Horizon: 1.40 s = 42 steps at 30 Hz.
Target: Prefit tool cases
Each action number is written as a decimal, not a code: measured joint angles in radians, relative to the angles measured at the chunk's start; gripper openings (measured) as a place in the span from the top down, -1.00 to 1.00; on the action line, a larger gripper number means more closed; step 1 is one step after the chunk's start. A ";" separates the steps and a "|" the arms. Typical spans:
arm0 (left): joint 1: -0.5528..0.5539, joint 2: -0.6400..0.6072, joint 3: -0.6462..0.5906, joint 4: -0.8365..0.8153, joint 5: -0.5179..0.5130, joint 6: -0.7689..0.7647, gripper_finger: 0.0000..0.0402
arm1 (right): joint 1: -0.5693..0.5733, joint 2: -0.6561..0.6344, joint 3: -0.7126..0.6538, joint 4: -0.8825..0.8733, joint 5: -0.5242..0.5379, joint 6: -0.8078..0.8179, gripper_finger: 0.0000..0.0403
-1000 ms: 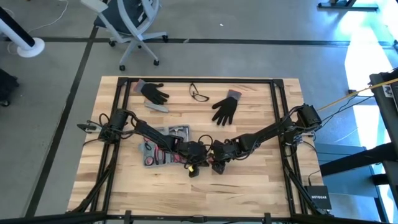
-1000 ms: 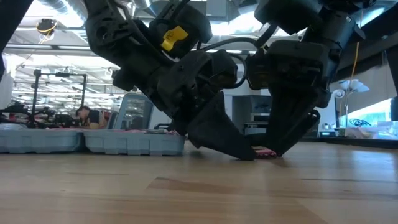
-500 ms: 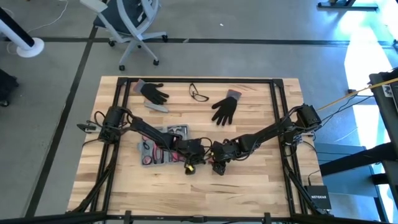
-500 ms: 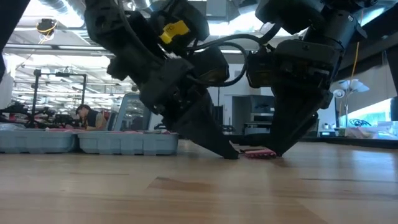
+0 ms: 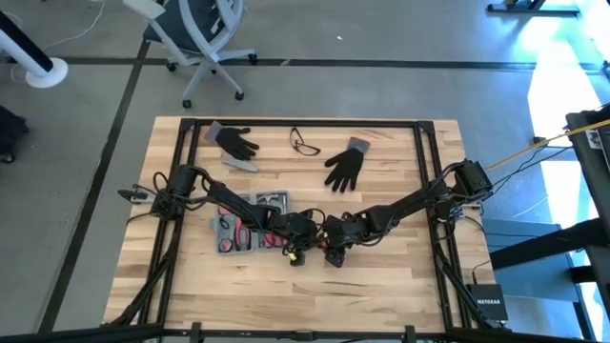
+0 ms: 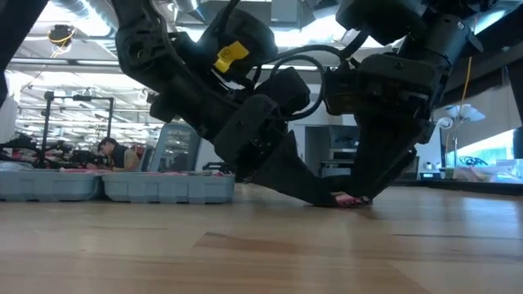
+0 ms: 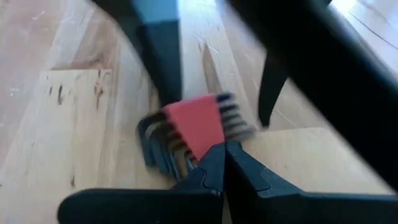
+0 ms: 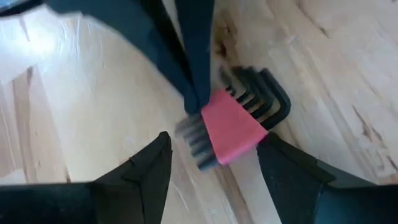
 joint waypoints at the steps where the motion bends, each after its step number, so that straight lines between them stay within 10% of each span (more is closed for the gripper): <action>1: -0.002 0.000 0.000 0.003 -0.001 0.001 1.00 | 0.000 0.002 -0.001 0.020 0.012 0.000 -0.12; 10: -0.002 0.005 0.003 0.014 -0.024 0.000 1.00 | 0.000 0.017 0.001 0.143 -0.015 0.048 0.01; 22: -0.005 -0.011 0.006 -0.053 0.018 -0.002 1.00 | -0.002 0.013 0.001 0.091 -0.011 0.051 0.93; 42: 0.038 -0.335 -0.022 -0.617 0.043 0.132 1.00 | -0.007 0.002 0.007 0.046 -0.099 0.023 0.94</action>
